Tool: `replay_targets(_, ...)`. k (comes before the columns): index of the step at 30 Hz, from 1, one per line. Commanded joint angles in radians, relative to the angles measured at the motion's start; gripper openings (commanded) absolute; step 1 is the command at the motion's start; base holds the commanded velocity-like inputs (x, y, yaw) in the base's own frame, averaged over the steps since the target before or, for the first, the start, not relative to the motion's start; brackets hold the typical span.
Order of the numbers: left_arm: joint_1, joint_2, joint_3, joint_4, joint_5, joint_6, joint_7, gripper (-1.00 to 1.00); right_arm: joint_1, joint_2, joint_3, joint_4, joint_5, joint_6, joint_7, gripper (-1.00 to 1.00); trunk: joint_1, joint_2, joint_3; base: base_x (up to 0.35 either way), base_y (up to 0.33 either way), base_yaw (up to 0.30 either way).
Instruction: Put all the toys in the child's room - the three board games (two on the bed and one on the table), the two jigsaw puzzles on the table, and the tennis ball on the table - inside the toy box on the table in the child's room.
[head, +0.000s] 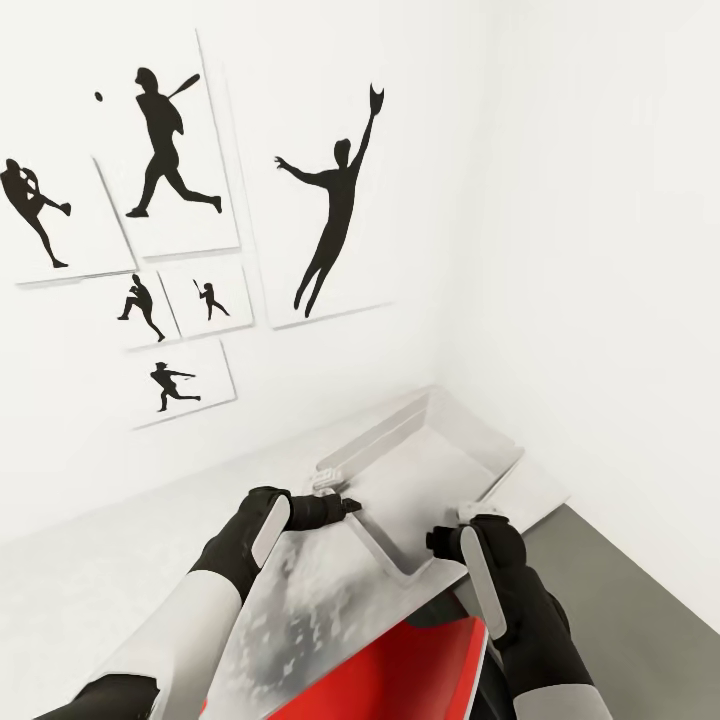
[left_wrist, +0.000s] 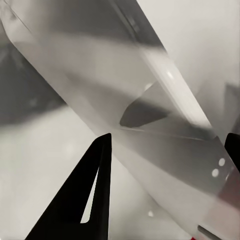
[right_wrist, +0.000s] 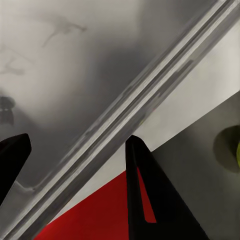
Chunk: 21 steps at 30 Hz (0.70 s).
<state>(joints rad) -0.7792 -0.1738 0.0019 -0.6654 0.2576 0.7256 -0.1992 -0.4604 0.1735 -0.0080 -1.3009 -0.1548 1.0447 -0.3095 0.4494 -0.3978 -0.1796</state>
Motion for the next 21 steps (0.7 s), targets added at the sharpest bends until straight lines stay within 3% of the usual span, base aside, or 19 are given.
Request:
replay_targets(1, 0.000, -0.001, -0.005, 0.000, 0.025, 0.009, 0.001, -1.00, -0.001, 0.001, 0.000, -0.001, -0.054, -0.003, -0.006, -1.00, 0.001, -0.002, -0.002, 0.000, 0.000, 0.000)
replay_targets(21, 0.000, -0.001, -0.005, 0.000, 0.026, 0.016, 0.000, -1.00, -0.001, 0.001, 0.000, -0.003, -0.054, -0.010, -0.007, -1.00, 0.001, -0.002, 0.004, 0.000, 0.000, 0.000)
